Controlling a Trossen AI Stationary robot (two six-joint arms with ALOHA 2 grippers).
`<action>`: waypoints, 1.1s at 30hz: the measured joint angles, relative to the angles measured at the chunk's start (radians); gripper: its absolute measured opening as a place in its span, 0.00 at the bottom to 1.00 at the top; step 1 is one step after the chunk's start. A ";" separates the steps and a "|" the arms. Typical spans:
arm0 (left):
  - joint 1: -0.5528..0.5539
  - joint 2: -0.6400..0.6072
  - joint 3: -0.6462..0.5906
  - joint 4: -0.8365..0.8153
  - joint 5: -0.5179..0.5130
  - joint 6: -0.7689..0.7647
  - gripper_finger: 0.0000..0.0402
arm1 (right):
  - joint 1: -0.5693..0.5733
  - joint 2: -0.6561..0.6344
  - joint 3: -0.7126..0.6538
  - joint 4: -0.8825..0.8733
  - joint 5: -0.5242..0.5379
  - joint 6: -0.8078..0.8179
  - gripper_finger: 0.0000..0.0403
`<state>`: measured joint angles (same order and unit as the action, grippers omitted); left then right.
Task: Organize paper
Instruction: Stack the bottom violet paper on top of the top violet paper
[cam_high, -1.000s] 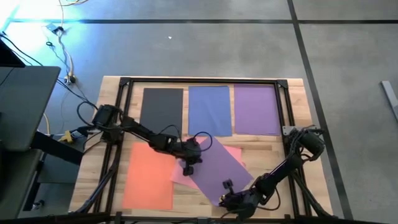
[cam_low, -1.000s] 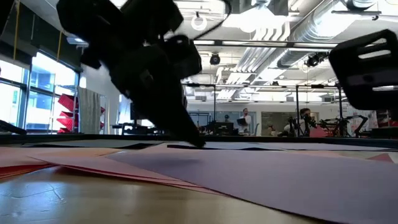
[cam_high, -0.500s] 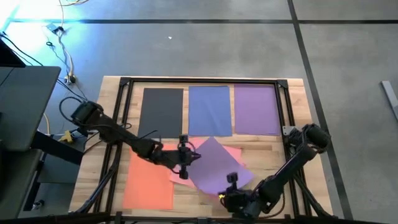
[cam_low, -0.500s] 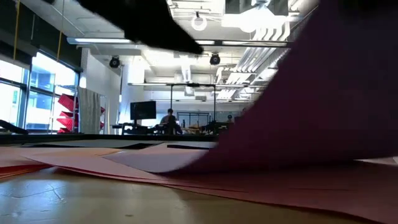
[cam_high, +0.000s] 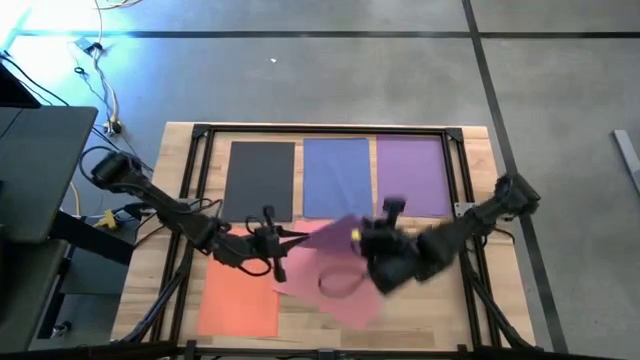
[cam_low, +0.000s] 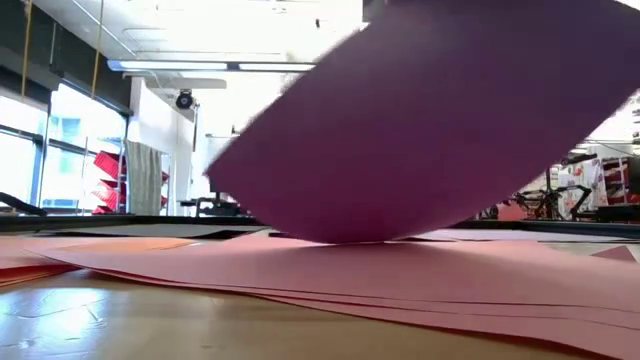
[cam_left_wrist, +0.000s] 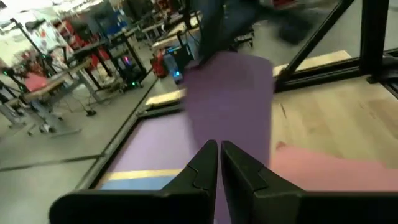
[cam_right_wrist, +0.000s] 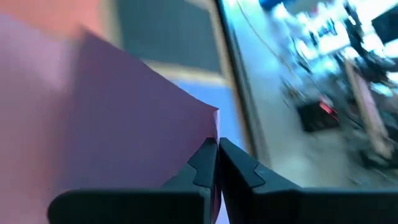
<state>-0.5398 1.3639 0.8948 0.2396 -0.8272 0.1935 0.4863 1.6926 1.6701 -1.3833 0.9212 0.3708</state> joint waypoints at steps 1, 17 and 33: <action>0.004 -0.011 0.000 0.000 -0.005 0.017 0.00 | -0.042 -0.011 -0.007 -0.057 -0.001 -0.011 0.00; 0.010 -0.019 0.000 -0.074 -0.074 0.060 0.00 | -0.650 -0.097 -0.180 -0.183 0.566 -0.448 0.00; 0.009 -0.020 0.000 -0.119 -0.074 0.019 0.00 | -0.354 -0.091 -0.392 -0.117 0.159 -0.367 0.00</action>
<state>-0.5308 1.3441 0.8948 0.1210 -0.9009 0.2128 0.1320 1.6016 1.2780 -1.5007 1.0806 0.0040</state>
